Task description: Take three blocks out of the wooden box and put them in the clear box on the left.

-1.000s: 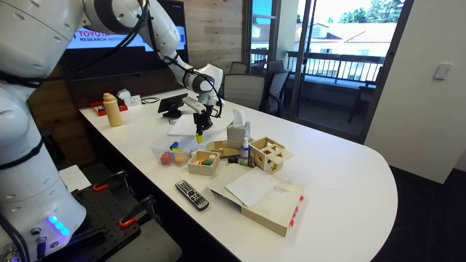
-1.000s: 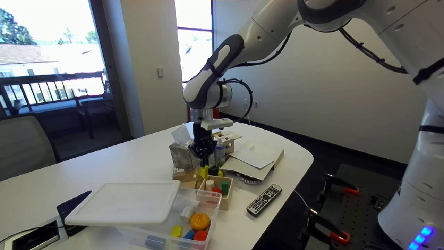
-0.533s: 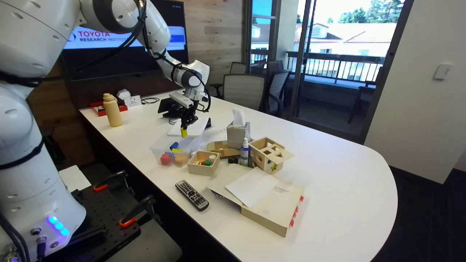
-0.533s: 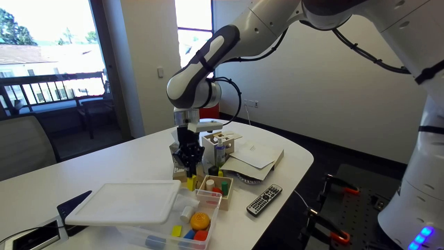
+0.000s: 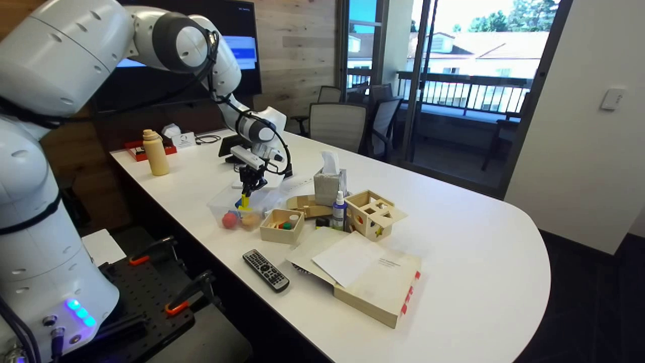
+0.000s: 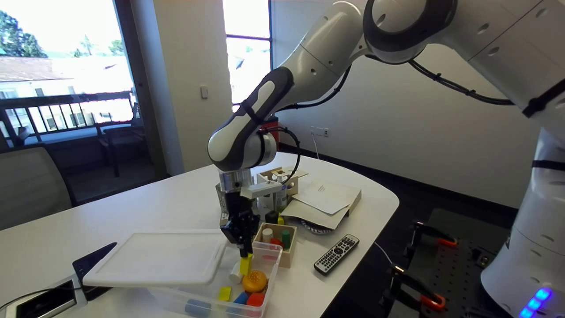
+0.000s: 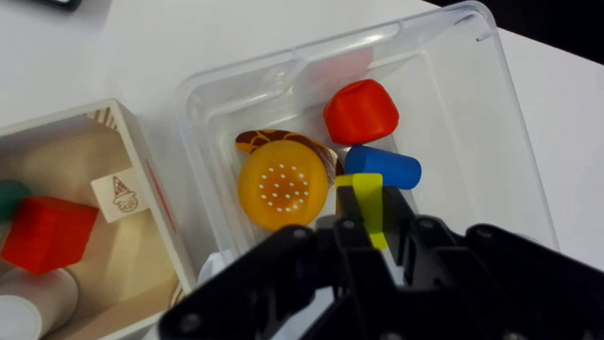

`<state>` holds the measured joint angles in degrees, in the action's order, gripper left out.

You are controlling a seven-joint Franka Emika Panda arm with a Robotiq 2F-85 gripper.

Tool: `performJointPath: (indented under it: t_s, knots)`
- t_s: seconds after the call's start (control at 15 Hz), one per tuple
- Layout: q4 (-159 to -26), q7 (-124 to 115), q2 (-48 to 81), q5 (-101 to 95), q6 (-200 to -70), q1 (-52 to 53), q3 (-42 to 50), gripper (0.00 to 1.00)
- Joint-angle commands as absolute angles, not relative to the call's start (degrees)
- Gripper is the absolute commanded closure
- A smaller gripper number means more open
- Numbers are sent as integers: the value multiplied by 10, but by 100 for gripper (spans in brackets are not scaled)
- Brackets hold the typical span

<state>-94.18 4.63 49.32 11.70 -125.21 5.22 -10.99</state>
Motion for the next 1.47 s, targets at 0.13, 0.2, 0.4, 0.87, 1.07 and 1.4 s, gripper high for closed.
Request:
performJointPath:
  t_s: [0.13,0.2,0.4,0.87,1.07,1.4]
  knots:
    - [-911,64,497,121,-1230,44,-117,38]
    - [-914,61,489,121,-1235,42,-114,29]
    - [-939,47,451,126,-1254,27,-101,7]
    - [-992,11,416,131,-1330,-10,-42,0]
    - [-1007,-11,429,126,-1353,-13,-25,0]
    - [-1021,-31,446,129,-1354,-15,-23,0]
